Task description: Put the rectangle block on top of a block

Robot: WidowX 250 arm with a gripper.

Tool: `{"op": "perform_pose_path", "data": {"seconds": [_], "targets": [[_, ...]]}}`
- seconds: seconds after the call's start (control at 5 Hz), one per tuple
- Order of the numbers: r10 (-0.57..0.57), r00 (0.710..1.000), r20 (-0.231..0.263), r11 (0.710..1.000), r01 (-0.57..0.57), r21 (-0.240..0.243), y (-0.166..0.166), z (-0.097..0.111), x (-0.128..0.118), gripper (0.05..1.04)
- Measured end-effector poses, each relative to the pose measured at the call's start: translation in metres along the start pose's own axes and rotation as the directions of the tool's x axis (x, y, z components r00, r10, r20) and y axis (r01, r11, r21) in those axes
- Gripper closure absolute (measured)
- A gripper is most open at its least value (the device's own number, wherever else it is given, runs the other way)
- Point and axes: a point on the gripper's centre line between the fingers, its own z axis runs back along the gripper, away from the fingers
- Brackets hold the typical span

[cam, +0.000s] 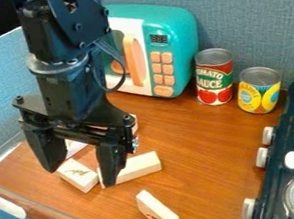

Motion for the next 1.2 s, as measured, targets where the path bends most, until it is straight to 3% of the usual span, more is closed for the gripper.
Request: {"op": "perform_pose_path", "data": {"seconds": [0.2,0.4,0.6,1.0,1.2], "targets": [[-0.004,1.0,-0.006,1.0,0.005,0.001,0.0,-0.003,-0.001,0.084],[-0.105,0.991,0.077,0.994,0.106,-0.005,-0.014,-0.012,0.018,0.084],[-0.214,0.976,0.047,0.976,0.216,-0.027,-0.023,-0.037,0.037,0.083],[-0.058,0.998,-0.03,0.998,0.057,-0.031,-0.016,-0.075,0.06,0.083],[0.2,0.979,0.041,0.979,-0.202,0.024,-0.011,-0.084,0.062,0.084]]}}
